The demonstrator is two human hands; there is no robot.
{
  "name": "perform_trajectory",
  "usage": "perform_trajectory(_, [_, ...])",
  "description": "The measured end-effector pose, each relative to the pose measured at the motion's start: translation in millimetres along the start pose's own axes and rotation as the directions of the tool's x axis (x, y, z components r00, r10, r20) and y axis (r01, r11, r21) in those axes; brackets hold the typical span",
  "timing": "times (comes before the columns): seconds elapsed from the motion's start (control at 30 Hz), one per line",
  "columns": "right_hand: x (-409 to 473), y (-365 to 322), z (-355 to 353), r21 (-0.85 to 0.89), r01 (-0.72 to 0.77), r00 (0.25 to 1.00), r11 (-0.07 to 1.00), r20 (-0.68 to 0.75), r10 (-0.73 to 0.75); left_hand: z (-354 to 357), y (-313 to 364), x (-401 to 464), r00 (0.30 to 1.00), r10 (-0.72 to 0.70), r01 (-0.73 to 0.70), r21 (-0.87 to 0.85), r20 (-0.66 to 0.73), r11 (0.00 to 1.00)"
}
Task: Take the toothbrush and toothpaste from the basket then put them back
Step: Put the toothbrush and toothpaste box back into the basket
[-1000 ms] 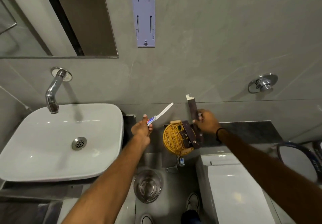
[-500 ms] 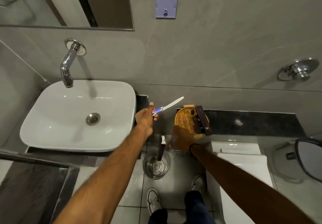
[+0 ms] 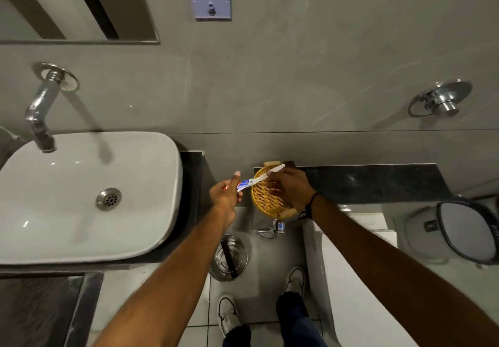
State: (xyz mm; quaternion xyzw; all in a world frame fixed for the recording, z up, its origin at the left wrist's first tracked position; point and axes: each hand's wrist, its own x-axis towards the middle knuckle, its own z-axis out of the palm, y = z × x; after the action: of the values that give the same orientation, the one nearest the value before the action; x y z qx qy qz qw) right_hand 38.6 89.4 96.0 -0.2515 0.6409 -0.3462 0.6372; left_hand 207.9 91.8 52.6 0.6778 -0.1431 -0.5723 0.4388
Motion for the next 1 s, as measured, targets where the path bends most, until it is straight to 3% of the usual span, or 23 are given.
perform_trajectory(0.23, [42.9, 19.7, -49.8, 0.181, -0.122, 0.981, 0.976, -0.129, 0.146, 33.6, -46.4, 46.0, 0.970, -0.174, 0.163, -0.075, -0.172, 0.984])
perform_trajectory(0.4, [83.3, 41.0, -74.3, 0.218, -0.102, 0.960, 0.971, -0.235, 0.154, 57.5, -74.7, 80.1, 0.950, -0.233, 0.210, -0.126, -0.210, 0.970])
perform_trajectory(0.5, [85.3, 49.3, -72.0, 0.304, -0.113, 0.968, 0.946, -0.182, 0.174, 58.1, -72.4, 77.5, 0.954, -0.251, 0.219, -0.189, -0.163, 0.957])
perform_trajectory(0.57, [121.7, 76.0, -78.2, 0.208, -0.211, 0.957, 0.955, -0.156, 0.245, 79.7, -103.2, 107.1, 0.947, -0.258, 0.249, -0.070, -0.190, 0.966])
perform_trajectory(0.63, [119.1, 84.2, -71.7, 0.127, -0.205, 0.954, 0.971, -0.194, 0.227, 80.7, -100.2, 99.9, 0.947, -0.261, 0.264, -0.005, -0.189, 0.964])
perform_trajectory(0.73, [119.3, 86.0, -62.9, 0.186, -0.191, 0.947, 0.964, -0.224, 0.231, 94.0, -102.0, 101.2, 0.958, -0.224, 0.243, 0.090, -0.178, 0.966])
perform_trajectory(0.8, [123.0, 91.8, -58.8, 0.191, -0.203, 0.938, 0.960, -0.242, 0.247, 98.8, -107.4, 102.8, 0.953, -0.161, 0.219, 0.213, -0.257, 0.952])
perform_trajectory(0.9, [124.2, 101.1, -56.1, -0.012, -0.187, 0.926, 0.982, -0.337, 0.172, 103.7, -106.3, 97.8, 0.947, -0.088, 0.204, 0.363, -0.310, 0.909])
perform_trajectory(1.0, [126.1, 110.4, -54.2, -0.399, -0.049, 0.931, 0.916, -0.349, -0.103, 107.1, -103.4, 99.8, 0.955, -0.018, 0.179, 0.528, -0.295, 0.830])
